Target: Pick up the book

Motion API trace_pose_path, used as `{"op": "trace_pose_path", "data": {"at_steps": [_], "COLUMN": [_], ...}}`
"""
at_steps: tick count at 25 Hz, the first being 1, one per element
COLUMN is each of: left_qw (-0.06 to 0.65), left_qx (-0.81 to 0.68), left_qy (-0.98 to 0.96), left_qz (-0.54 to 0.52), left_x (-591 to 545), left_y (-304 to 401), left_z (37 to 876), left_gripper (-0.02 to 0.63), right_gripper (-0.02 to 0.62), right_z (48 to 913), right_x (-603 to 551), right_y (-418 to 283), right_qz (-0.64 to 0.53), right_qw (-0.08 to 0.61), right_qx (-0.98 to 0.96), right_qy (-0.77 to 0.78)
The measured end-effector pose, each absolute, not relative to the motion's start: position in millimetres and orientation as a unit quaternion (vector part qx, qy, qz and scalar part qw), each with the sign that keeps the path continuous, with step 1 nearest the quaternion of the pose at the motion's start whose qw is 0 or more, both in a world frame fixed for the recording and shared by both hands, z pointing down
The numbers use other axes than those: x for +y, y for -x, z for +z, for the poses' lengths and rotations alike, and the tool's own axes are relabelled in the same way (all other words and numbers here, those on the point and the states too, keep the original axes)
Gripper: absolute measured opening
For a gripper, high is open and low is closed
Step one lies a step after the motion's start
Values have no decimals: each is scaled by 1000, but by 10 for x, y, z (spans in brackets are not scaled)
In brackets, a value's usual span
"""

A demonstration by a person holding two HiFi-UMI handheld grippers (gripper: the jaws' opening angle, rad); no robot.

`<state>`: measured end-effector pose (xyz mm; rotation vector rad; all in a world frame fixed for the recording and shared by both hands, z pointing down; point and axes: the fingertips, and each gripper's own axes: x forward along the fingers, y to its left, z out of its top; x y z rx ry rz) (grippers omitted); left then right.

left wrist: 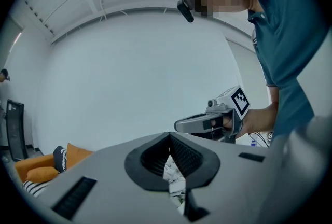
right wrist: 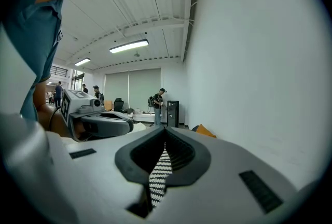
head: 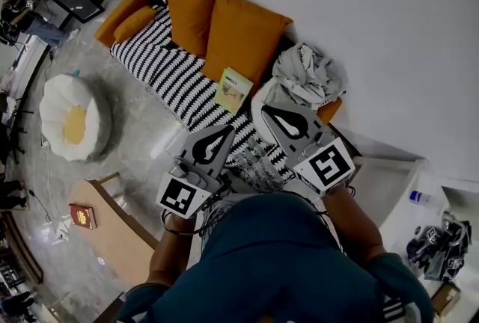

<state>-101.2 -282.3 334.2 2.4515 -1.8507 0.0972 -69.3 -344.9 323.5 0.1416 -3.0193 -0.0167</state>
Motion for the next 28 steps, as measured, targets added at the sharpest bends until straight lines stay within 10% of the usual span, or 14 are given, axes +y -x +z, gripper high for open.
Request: {"op": "trace_pose_path", "data": {"at_steps": [28], "left_qw": [118], "left_qx": [-560], "left_qy": [-820], "left_qz": [19], "left_x": [-3669], "left_y": [2468], "left_z": [4412], "left_gripper": [3], "right_gripper": [14], "right_z": [4868], "right_x": [-4437], "right_y": [2070], "right_qz": [136], "right_qw": [164], "right_qx": [-971], "right_qy": [-110]}}
